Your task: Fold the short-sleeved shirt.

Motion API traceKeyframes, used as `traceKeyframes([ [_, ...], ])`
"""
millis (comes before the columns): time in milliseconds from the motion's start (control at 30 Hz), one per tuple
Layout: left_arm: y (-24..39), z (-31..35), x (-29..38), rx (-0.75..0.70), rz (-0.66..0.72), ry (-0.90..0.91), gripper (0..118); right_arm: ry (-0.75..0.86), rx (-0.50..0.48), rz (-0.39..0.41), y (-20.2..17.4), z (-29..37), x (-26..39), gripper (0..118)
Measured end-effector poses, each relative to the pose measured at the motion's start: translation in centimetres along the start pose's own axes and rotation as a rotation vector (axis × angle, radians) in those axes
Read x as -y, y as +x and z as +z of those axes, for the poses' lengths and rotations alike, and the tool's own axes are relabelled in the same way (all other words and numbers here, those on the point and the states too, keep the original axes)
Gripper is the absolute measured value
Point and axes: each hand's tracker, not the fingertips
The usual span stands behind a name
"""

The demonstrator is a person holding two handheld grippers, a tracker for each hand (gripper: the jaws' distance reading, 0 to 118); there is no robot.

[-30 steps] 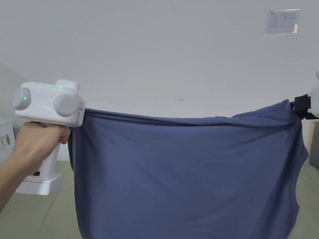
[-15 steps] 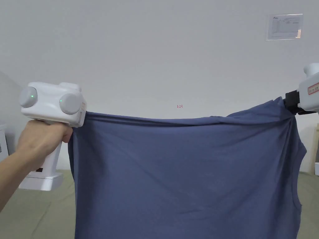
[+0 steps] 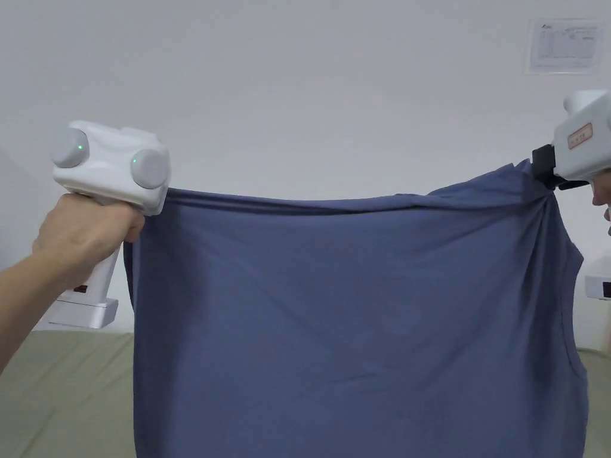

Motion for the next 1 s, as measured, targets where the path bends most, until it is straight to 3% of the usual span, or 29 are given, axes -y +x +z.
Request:
traceKeyframes([
  [167,2.2,-2.4,-1.4,-0.016,0.027,0.007,1,0.012,0.045,0.046,-0.4,-3.5,-2.4,4],
  [433,4.8,-7.4,-2.7,-0.014,0.093,0.003,1,-0.001,0.062,0.015,-0.2,-9.5,-3.0,4],
  [467,4.7,-8.1,-2.3,0.035,0.148,0.005,1,-0.017,0.078,0.024,-0.5,-10.1,-2.3,4],
  [700,6.8,-12.2,2.9,0.043,0.104,-0.075,1,-0.113,0.06,0.038,-1.8,-12.6,4.8,4],
  [1000,7.2,-12.9,16.3,0.077,0.067,-0.265,1,-0.205,0.009,-0.008,-1.9,-11.7,18.2,4],
])
